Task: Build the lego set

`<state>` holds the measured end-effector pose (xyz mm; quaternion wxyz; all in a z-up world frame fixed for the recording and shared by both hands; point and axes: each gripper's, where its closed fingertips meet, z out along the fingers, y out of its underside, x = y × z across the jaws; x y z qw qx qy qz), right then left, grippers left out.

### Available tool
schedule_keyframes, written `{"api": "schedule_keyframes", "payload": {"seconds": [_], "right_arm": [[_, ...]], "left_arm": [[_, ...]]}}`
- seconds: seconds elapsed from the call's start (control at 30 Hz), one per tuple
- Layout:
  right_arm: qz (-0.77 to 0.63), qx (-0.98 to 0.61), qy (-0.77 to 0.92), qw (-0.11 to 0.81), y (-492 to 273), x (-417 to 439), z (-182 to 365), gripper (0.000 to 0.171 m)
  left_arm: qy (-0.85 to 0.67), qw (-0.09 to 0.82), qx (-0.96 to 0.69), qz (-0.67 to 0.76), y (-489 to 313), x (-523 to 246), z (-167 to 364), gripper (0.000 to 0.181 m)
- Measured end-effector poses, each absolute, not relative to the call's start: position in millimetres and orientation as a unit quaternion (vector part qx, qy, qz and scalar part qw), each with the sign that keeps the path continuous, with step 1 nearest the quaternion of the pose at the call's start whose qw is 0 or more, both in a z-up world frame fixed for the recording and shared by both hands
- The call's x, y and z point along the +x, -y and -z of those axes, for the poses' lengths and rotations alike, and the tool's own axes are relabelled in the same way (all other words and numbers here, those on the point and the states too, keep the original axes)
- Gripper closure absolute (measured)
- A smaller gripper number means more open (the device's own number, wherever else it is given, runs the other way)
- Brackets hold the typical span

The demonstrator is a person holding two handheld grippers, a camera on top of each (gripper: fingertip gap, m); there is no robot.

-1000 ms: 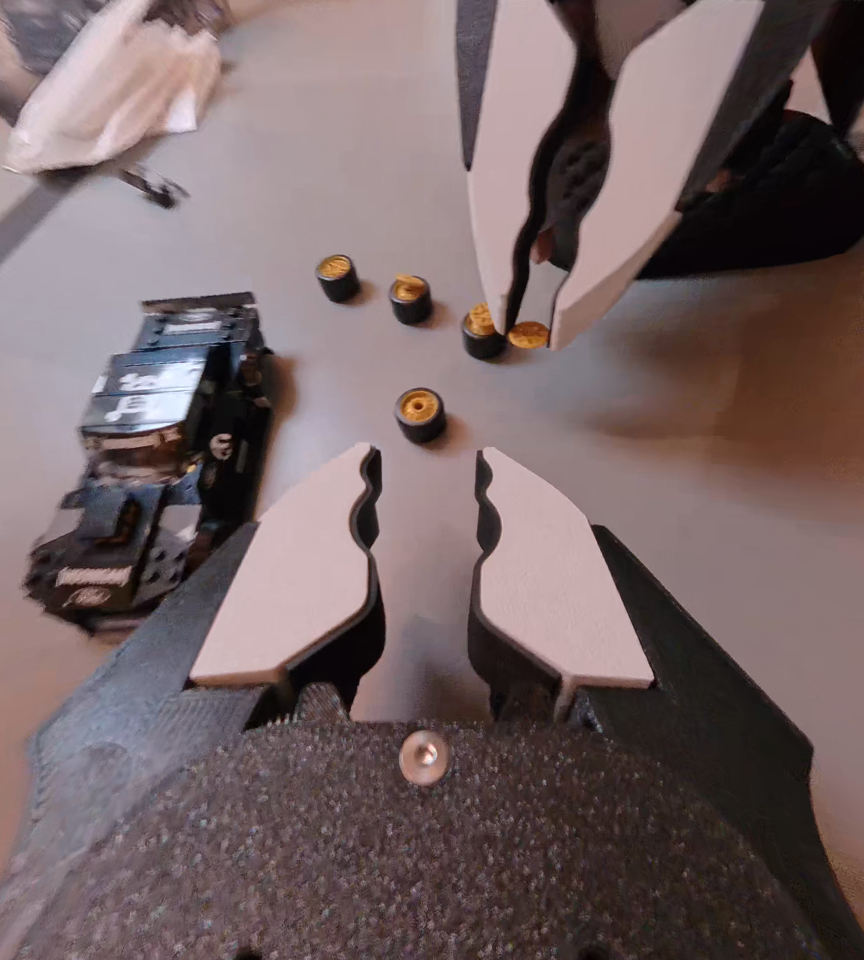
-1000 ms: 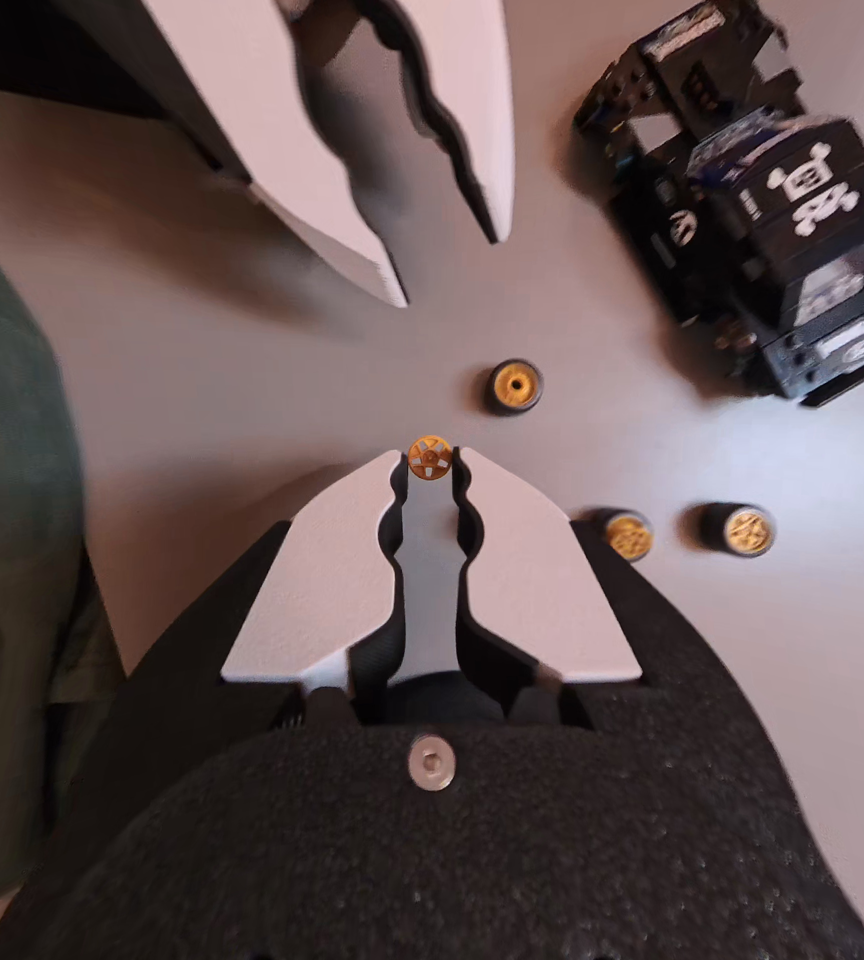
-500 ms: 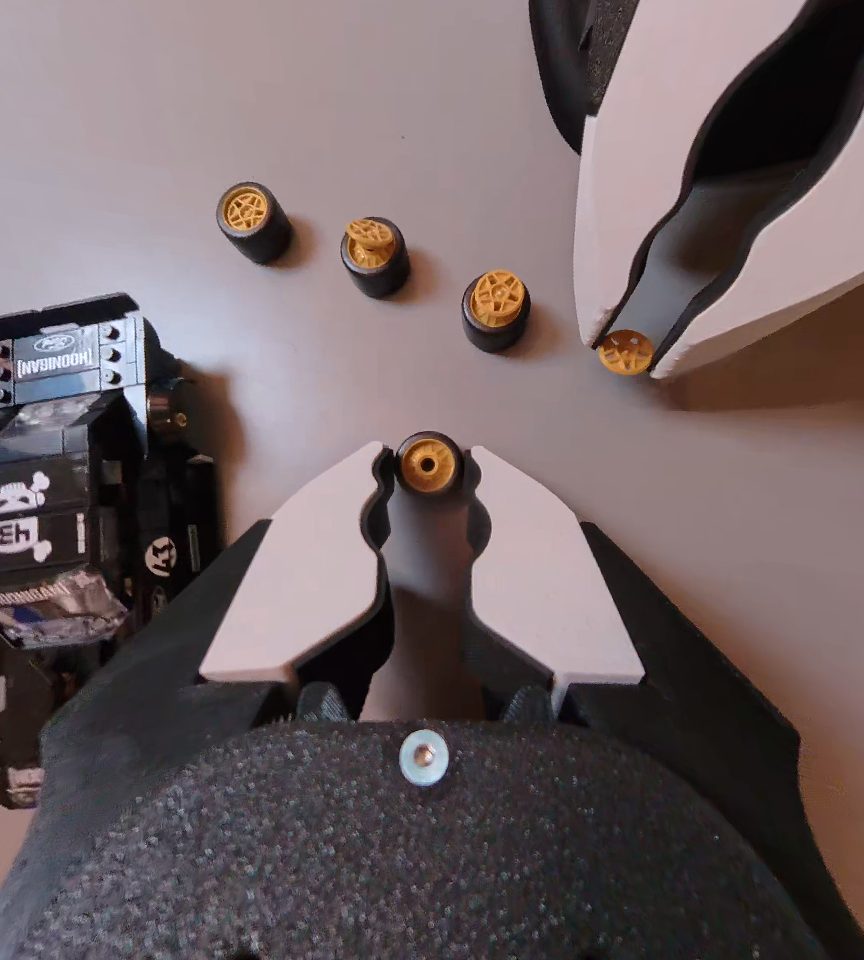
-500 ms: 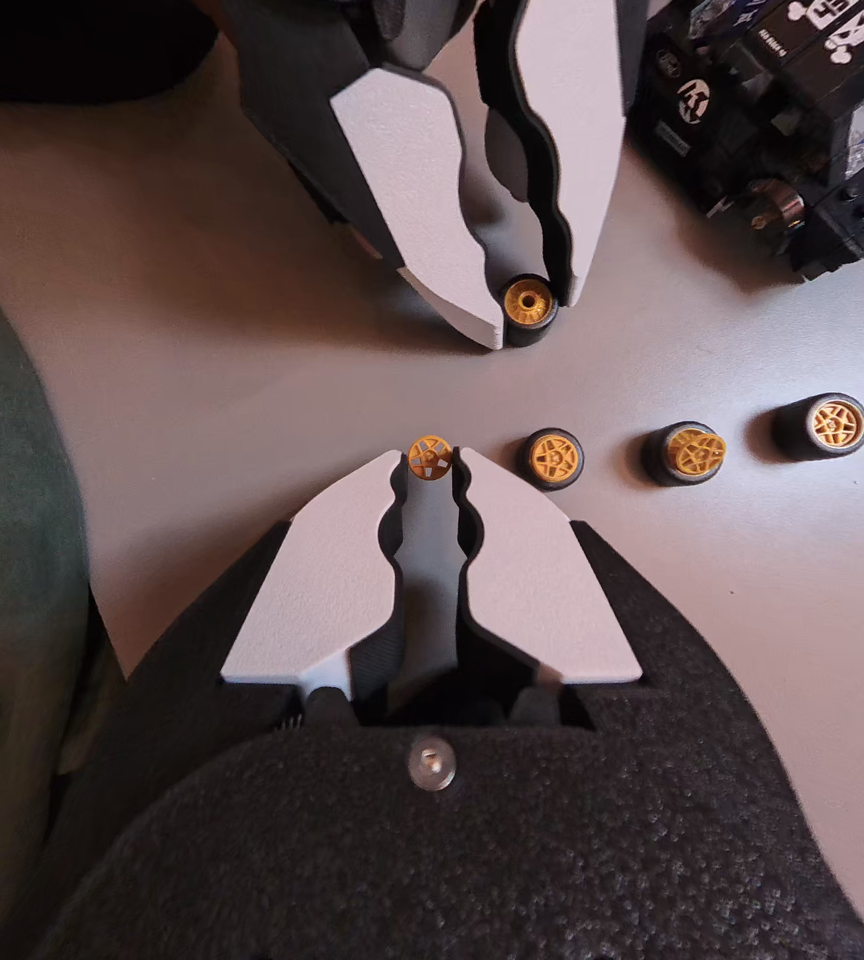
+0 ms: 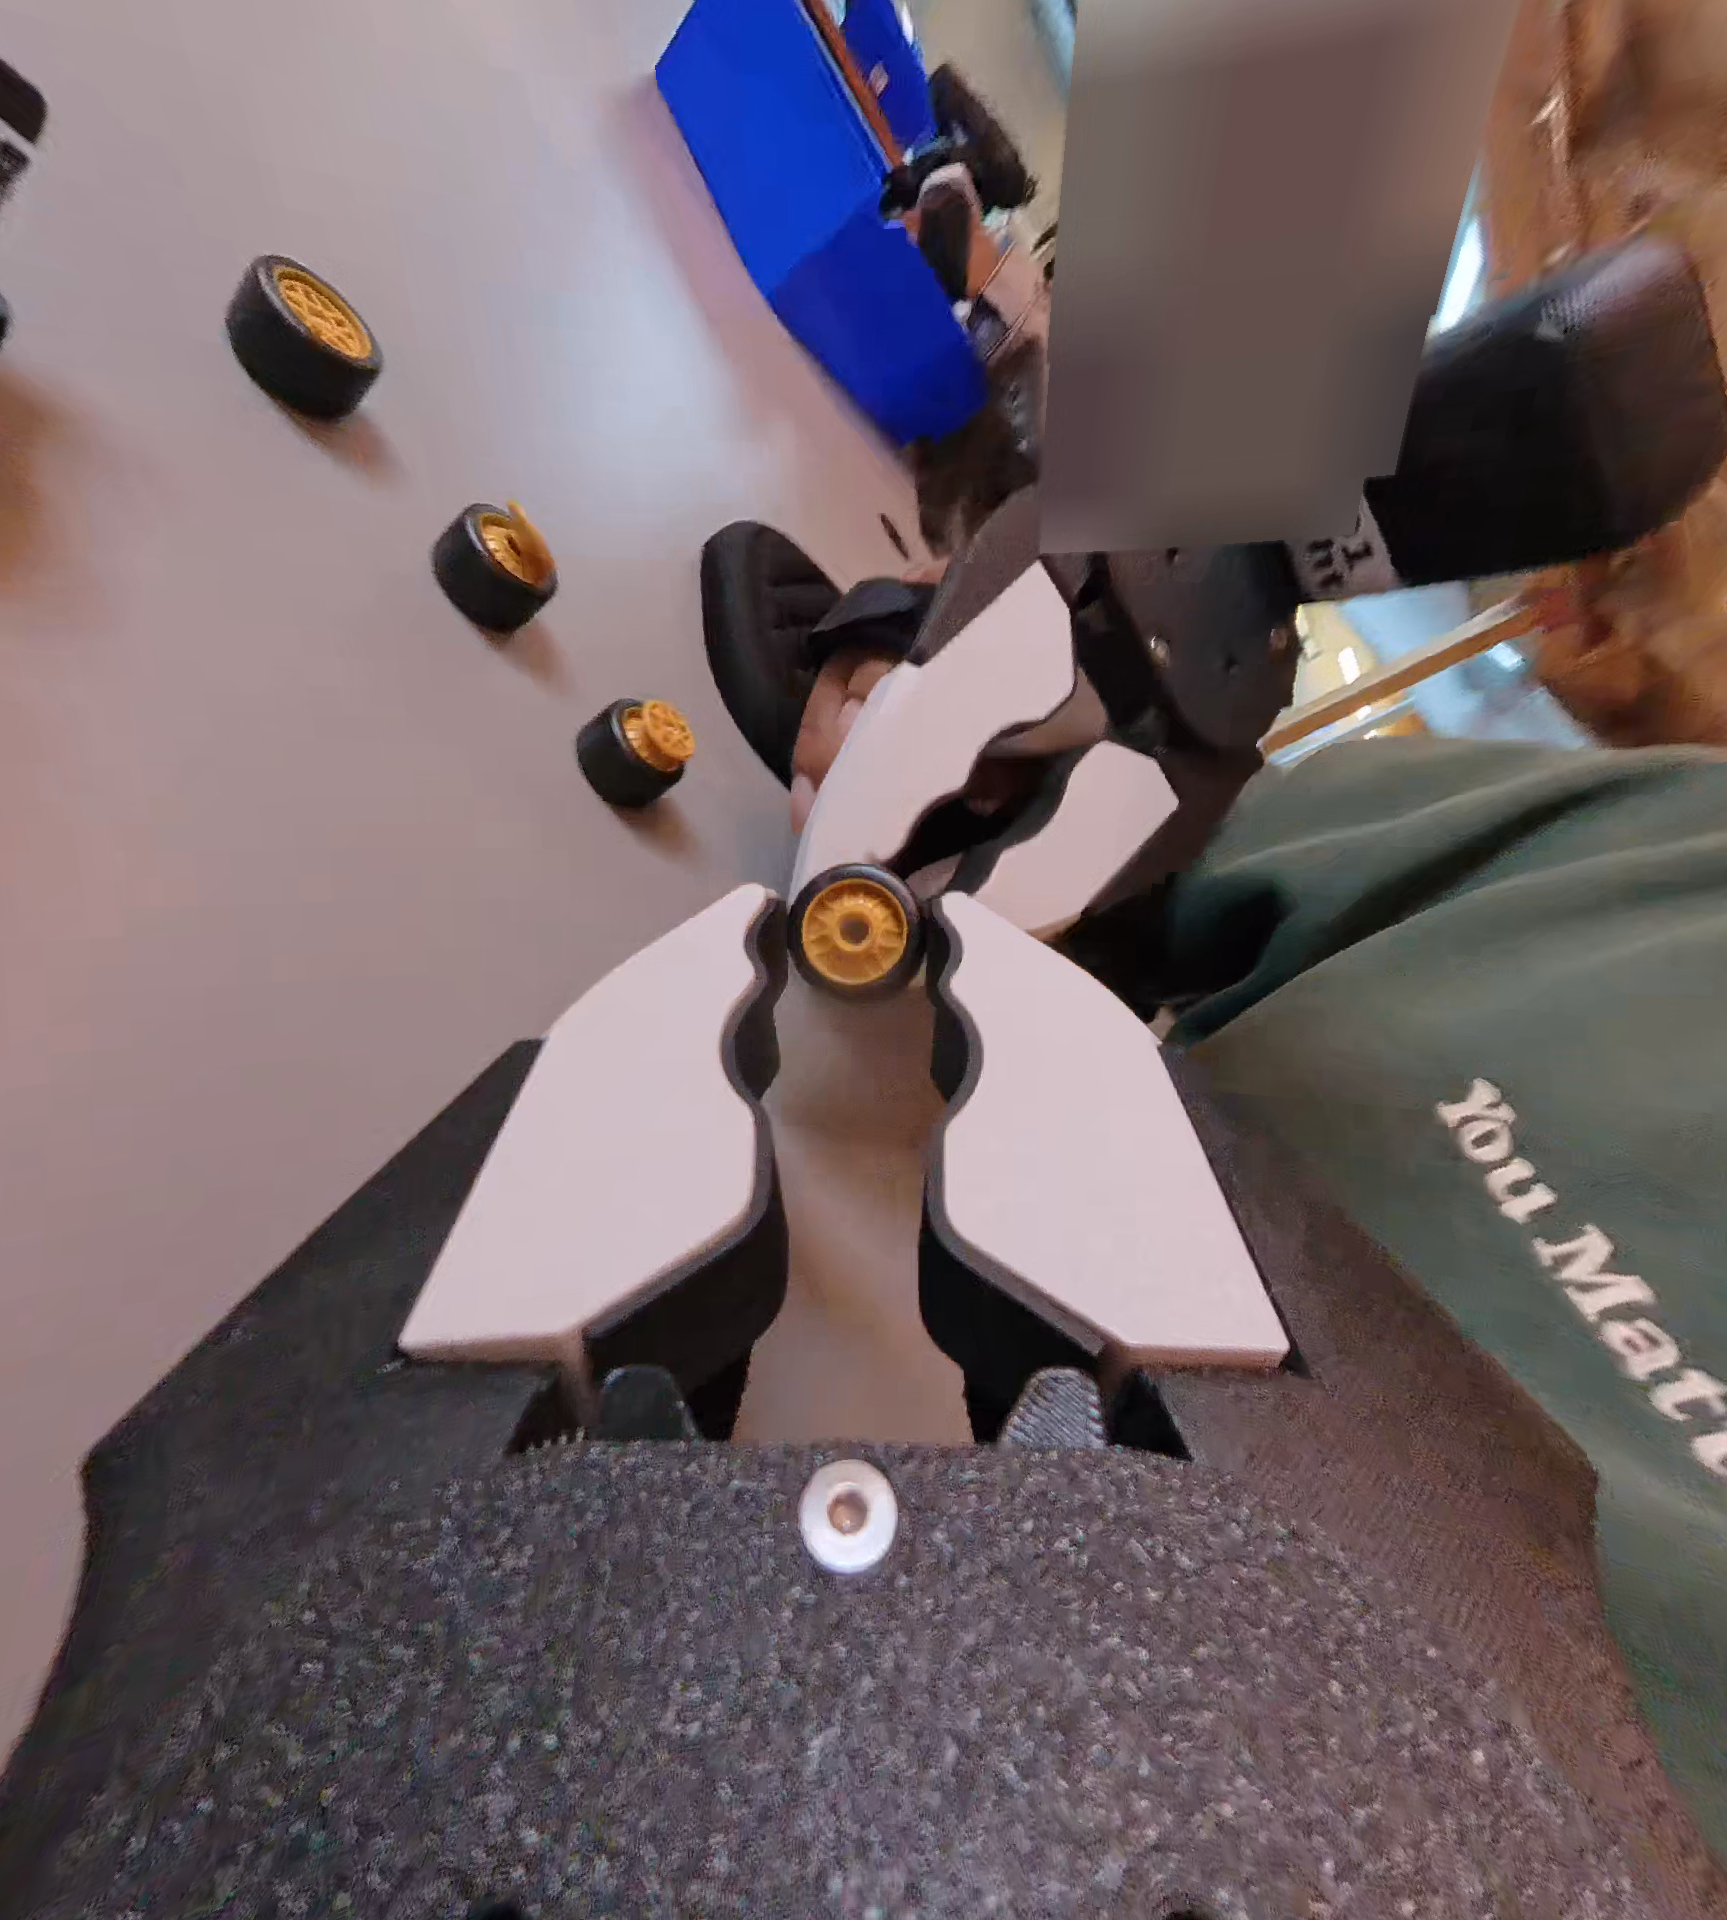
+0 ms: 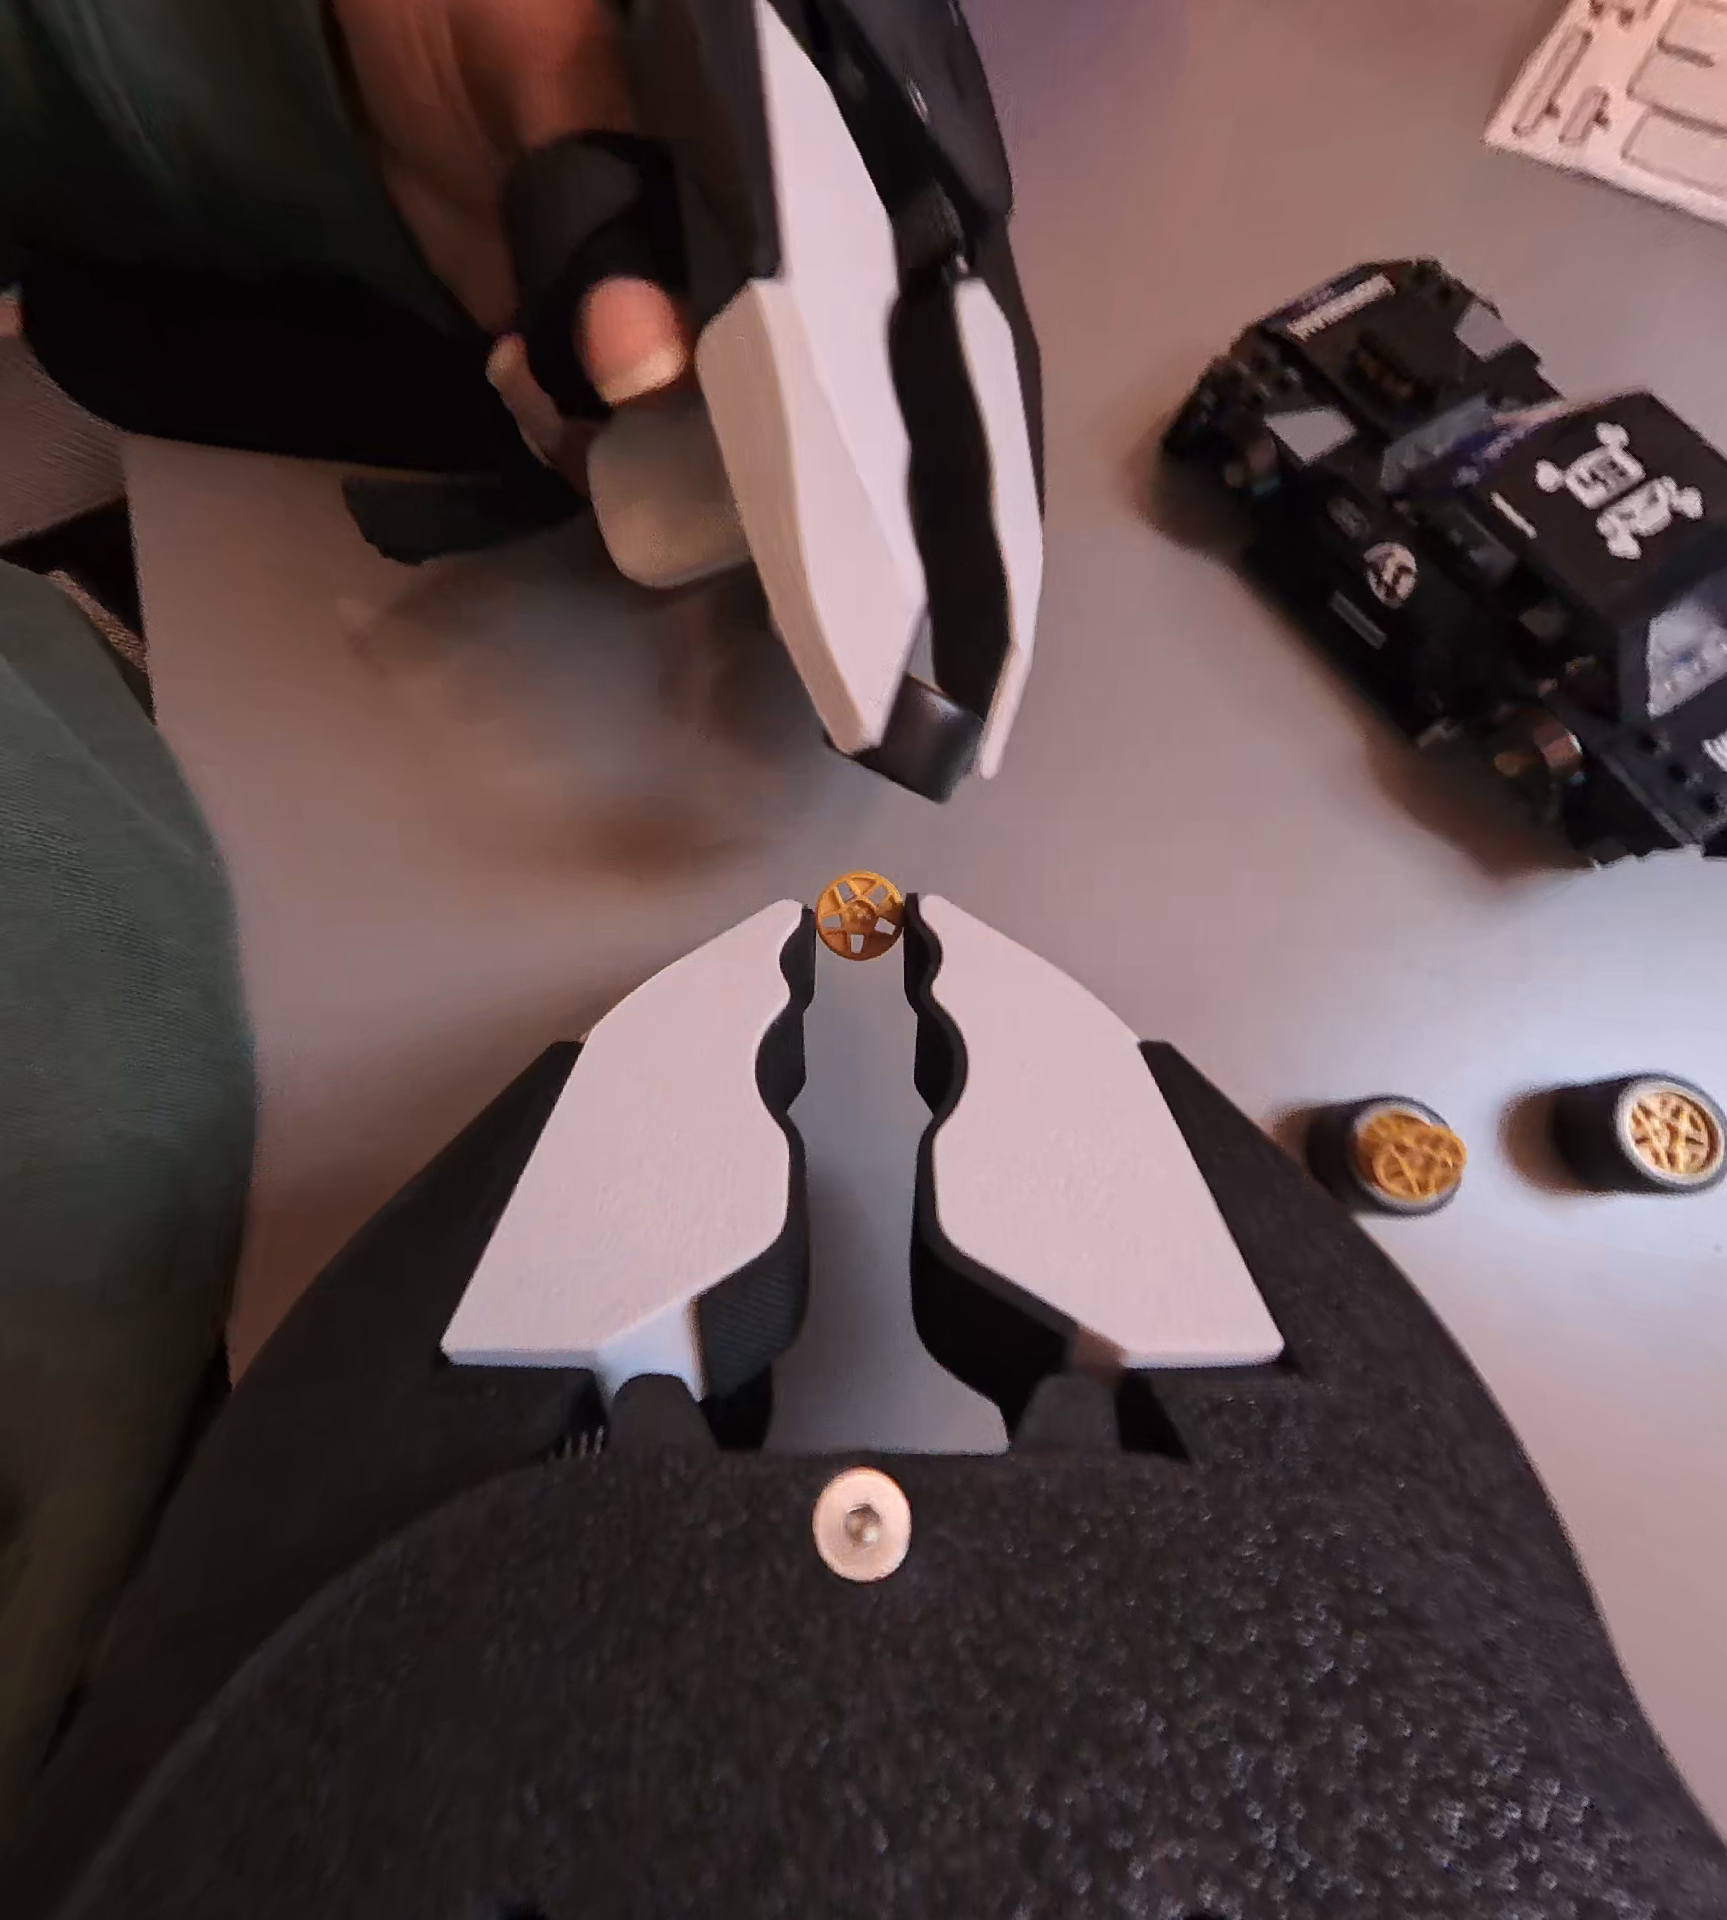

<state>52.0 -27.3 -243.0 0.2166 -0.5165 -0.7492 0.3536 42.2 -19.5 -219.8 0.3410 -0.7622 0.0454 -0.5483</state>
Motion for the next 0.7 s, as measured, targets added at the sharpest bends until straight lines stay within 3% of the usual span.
{"api": "schedule_keyframes", "payload": {"seconds": [0.33,0.7], "right_arm": [[-0.413,-0.481,0.721,0.281,26.2,40.8,200.0,0.155],[-0.512,-0.446,0.672,0.297,38.5,40.6,157.6,0.155]], "left_arm": [[-0.073,0.359,-0.714,0.596,28.1,51.1,206.1,0.156],[-0.063,0.425,-0.587,0.687,34.4,47.1,154.2,0.155]]}}
